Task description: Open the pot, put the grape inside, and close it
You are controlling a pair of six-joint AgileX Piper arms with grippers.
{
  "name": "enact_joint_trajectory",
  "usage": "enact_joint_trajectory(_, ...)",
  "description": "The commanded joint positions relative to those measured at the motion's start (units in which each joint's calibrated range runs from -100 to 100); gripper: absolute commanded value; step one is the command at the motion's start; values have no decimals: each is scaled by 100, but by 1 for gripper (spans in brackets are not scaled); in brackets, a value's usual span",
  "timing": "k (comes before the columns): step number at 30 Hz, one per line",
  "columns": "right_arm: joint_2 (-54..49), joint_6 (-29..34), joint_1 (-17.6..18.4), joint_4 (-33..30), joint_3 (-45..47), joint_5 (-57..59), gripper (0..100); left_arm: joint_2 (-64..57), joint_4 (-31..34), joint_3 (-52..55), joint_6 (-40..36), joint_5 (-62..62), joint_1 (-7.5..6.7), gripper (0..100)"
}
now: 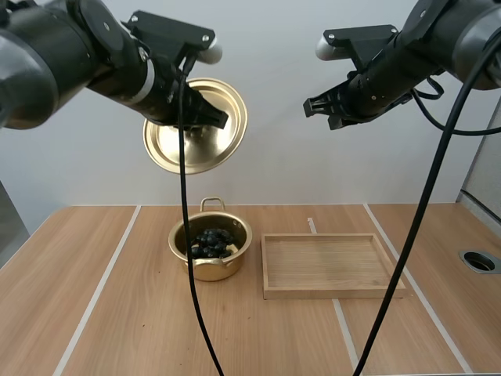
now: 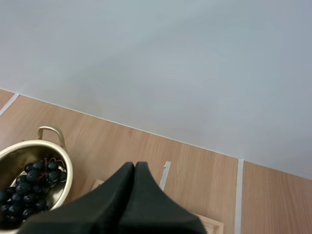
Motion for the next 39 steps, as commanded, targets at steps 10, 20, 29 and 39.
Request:
enact_joint_trajectory(10, -96, -1, -13, 302, 11, 148, 0, 980, -28, 887, 223, -570, -51, 0)
enact_joint_trajectory(20, -96, -1, -13, 302, 11, 239, 0, 1802, 16, 944, 241, -670, -241, 0)
enact_joint_trajectory(29, -96, -1, -13, 302, 11, 478, 0, 2264, 137, 944, 223, -1191, -241, 0)
enact_joint_trajectory(39, -96, -1, -13, 302, 11, 517, 0, 2744, 264, 944, 202, -1191, -241, 0)
